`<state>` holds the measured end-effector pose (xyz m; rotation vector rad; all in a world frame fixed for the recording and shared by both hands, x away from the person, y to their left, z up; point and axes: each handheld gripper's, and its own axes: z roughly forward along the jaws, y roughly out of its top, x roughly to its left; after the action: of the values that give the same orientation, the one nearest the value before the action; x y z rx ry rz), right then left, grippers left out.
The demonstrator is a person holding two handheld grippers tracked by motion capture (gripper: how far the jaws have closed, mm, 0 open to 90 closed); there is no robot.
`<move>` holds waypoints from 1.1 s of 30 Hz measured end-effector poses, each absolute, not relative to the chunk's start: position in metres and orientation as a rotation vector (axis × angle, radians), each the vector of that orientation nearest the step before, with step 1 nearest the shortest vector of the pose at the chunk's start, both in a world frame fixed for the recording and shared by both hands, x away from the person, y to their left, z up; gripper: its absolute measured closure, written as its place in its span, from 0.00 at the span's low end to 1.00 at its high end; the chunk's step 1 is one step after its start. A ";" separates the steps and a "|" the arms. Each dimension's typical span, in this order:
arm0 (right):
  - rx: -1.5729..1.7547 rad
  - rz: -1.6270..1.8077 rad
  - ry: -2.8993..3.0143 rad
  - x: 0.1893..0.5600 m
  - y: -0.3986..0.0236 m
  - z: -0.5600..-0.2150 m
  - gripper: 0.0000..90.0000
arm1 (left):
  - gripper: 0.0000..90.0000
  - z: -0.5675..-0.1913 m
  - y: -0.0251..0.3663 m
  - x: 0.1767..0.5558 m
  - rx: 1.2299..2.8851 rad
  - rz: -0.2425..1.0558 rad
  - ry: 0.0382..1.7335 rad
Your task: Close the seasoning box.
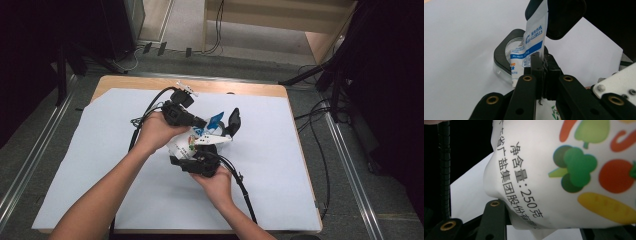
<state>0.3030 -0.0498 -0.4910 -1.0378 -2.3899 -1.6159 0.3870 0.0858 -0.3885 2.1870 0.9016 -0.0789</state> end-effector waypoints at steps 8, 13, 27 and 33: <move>-0.992 -1.599 -2.469 0.303 -0.048 -0.490 0.56 | 1.00 -0.389 0.083 0.388 2.171 -0.084 0.922; -0.994 -1.590 -2.502 0.303 -0.047 -0.491 0.59 | 1.00 -0.389 0.081 0.388 2.173 -0.087 0.921; -1.028 -1.643 -2.389 0.303 -0.050 -0.489 0.65 | 0.97 -0.387 0.083 0.383 2.183 -0.087 0.890; -1.029 -1.657 -2.342 0.304 -0.051 -0.488 0.65 | 0.97 -0.386 0.085 0.384 2.166 -0.090 0.895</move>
<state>0.3039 -0.0514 -0.4876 -1.0290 -2.3416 -1.6570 0.3843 0.0854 -0.3856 2.1658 0.8950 -0.0897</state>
